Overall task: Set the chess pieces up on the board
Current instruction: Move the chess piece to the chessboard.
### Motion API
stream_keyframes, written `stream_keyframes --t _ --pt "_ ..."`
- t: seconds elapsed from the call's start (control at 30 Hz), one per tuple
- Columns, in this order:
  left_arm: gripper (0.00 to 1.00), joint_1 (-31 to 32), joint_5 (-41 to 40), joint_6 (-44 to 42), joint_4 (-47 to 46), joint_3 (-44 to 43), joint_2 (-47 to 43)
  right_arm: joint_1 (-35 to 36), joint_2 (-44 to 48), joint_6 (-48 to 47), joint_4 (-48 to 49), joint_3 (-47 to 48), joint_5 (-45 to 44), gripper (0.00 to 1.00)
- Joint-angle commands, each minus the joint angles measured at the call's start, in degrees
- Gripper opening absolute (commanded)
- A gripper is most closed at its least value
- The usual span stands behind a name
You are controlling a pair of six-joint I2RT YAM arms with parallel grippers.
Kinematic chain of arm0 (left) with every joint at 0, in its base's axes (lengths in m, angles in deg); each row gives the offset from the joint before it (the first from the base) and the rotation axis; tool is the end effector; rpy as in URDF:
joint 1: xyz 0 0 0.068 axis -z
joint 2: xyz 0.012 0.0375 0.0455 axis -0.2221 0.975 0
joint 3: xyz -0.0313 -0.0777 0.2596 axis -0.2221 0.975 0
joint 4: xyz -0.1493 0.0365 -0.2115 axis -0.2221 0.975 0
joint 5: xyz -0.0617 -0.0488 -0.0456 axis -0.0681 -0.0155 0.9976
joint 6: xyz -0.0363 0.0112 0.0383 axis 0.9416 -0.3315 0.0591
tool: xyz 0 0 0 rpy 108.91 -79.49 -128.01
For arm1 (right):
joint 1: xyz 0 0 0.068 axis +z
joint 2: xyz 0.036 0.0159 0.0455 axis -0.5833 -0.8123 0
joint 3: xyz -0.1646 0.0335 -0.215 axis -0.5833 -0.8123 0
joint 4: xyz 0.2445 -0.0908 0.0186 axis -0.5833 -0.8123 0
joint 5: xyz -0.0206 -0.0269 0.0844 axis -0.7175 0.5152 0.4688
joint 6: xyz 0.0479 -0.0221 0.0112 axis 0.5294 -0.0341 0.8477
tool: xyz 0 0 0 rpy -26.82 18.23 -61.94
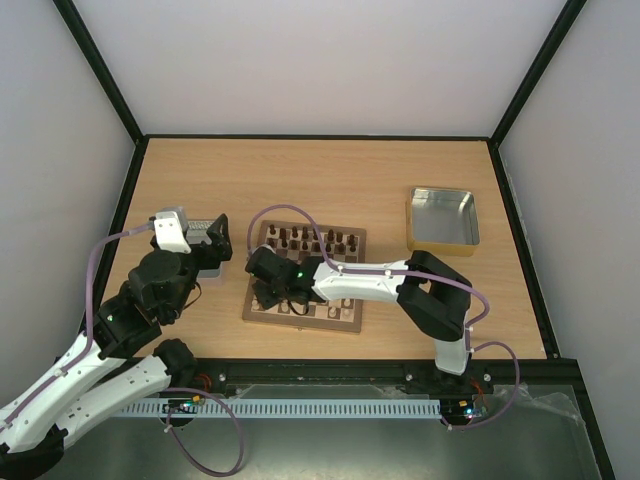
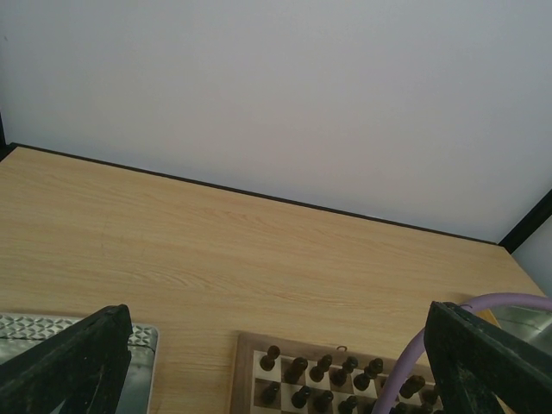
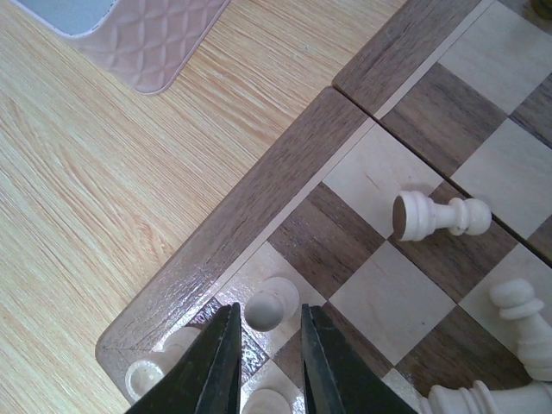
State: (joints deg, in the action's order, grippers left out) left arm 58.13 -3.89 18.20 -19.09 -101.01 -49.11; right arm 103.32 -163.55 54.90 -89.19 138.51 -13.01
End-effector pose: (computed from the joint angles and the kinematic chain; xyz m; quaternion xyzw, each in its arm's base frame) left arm 0.0987 -0.0700 0.3501 -0.0836 0.7354 -0.1801 0.6479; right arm 0.1536 0.3791 0.1869 -0.3222 0.8891 0.2600 0.1950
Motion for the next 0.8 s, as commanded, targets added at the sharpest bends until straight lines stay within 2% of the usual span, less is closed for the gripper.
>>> stream_keyframes --t 0.0,0.3,0.4,0.57,0.77 --pt "0.94 -0.4 -0.2 0.1 0.0 0.7 -0.1 0.5 -0.8 0.0 -1.2 1.8 -1.2 0.21" --pt "0.94 -0.4 -0.1 0.2 -0.1 0.6 -0.1 0.5 2.0 1.3 0.1 1.6 -2.2 0.24" --pt "0.94 -0.4 -0.1 0.2 0.0 0.5 -0.1 0.4 3.7 3.5 0.7 1.1 -5.8 0.3" --pt "0.94 -0.5 -0.1 0.3 0.1 0.5 -0.3 -2.7 5.8 12.3 1.4 -1.6 -11.7 0.41" --pt "0.94 -0.5 -0.1 0.1 -0.1 0.5 -0.2 -5.4 4.0 15.5 1.3 -1.6 -14.1 0.44"
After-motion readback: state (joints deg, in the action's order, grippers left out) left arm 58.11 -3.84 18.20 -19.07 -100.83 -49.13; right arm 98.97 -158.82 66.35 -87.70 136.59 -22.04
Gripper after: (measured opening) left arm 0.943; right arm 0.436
